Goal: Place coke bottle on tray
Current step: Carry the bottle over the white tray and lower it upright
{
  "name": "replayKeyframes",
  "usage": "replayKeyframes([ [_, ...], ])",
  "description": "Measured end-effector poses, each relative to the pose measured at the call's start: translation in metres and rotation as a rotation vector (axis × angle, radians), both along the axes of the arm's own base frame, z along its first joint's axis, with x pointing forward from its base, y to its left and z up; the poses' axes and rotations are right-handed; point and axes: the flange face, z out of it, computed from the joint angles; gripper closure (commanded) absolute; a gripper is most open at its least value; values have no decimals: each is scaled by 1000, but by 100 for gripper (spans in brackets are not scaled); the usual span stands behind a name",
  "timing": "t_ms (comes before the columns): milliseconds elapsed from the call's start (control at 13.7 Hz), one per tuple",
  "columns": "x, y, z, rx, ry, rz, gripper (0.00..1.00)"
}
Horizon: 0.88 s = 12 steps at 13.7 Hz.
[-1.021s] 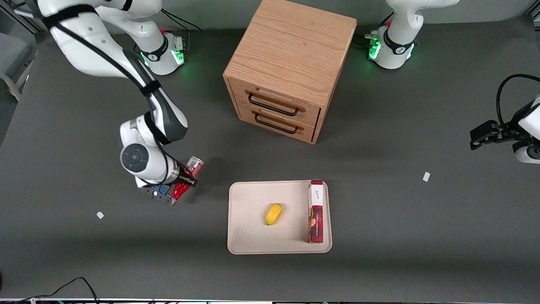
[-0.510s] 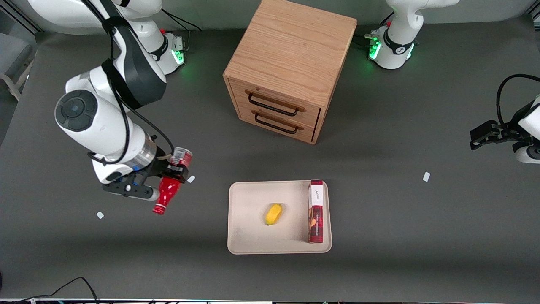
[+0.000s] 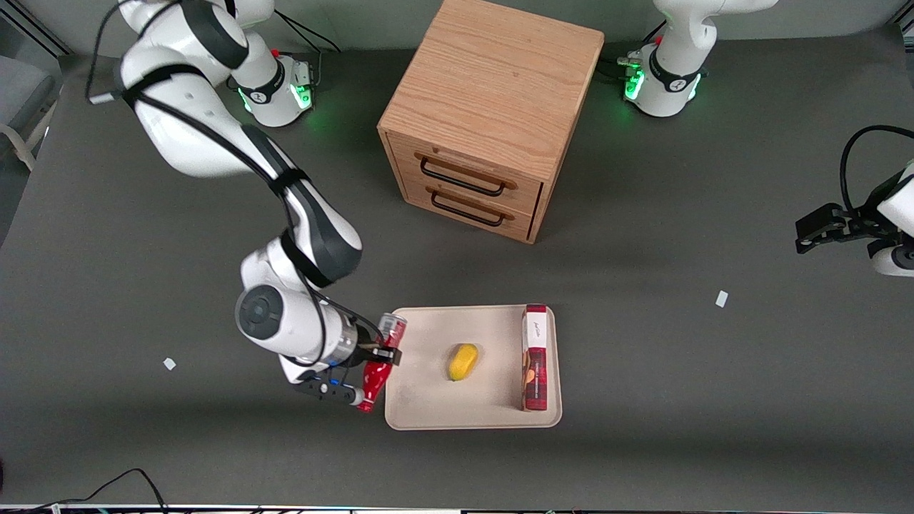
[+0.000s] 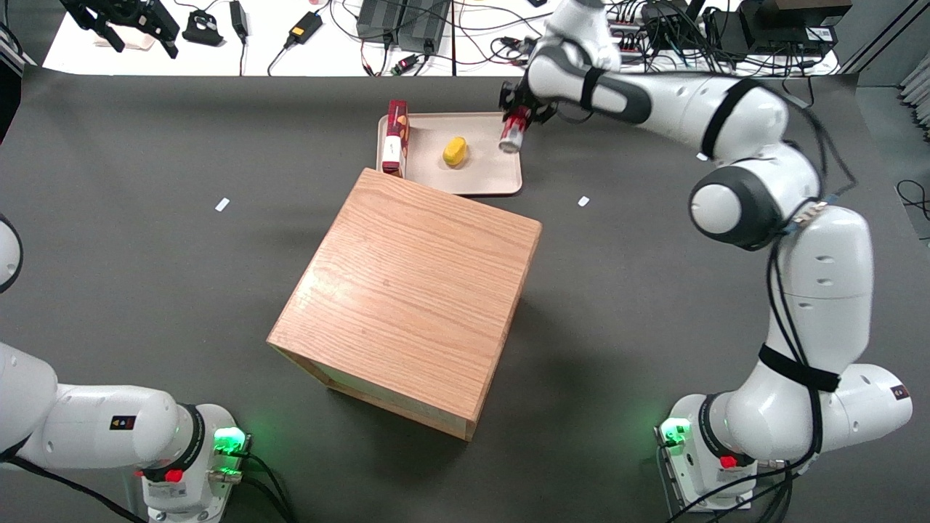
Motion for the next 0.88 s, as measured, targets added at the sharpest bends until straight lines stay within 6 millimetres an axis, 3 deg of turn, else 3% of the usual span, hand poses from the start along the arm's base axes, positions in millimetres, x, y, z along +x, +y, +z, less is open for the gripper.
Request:
replayKeyframes([
  [146, 1, 4, -46, 25, 0, -49, 100],
  [292, -1, 9, -65, 39, 0, -80, 100],
  [365, -1, 12, -69, 44, 2, -97, 26],
  [438, -2, 15, -69, 46, 4, -107, 0],
  [875, 2, 19, -59, 30, -28, -98, 0],
])
